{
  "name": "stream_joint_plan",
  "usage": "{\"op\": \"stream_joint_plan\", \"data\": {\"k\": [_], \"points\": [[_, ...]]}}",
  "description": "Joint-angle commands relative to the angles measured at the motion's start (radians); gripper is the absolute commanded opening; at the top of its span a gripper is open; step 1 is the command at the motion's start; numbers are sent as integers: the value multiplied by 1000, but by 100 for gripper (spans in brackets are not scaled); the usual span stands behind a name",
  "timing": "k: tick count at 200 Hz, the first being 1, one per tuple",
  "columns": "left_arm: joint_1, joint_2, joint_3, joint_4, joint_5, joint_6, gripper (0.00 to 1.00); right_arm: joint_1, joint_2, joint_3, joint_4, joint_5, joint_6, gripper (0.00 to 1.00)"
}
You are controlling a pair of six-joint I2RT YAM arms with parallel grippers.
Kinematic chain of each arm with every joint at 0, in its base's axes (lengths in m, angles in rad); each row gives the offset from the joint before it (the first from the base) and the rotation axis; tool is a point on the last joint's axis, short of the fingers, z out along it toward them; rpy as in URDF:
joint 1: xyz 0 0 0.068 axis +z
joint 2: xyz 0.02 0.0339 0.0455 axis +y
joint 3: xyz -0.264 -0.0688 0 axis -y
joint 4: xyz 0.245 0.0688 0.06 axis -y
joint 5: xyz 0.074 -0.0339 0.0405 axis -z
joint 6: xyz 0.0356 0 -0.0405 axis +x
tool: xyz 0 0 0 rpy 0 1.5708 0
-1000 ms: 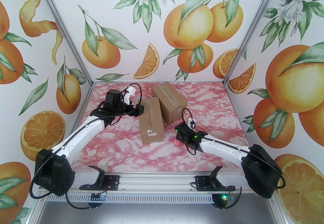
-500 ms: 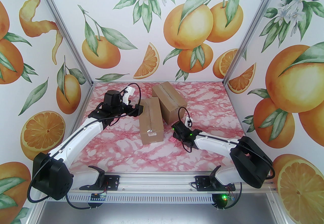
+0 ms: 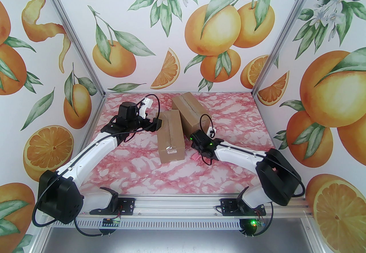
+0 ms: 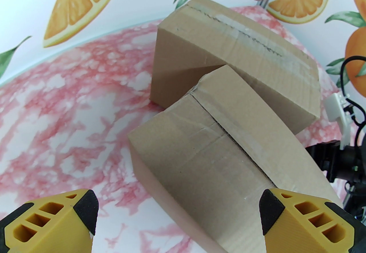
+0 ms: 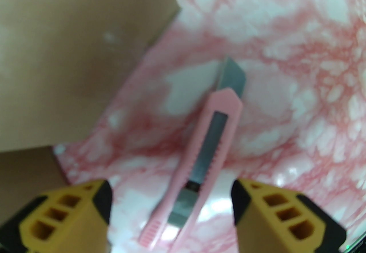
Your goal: Unpack the express box
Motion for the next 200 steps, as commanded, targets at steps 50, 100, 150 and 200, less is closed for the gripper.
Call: {"op": "stream_joint_plan", "data": {"k": [50,100,150,200], "points": [[-5,6,20,-4,-5,27,97,7,66,15,-13,14,83,76],[-4,-4,13,-11,-16,30,97,7,107,8,11,9,74,74],[-4,-9,27,-14,-23,33,97,4,109,-12,7,27,36,66],[-5,-12,41,-9,-13,20,97,-7,98,-63,57,9,-18,51]]}}
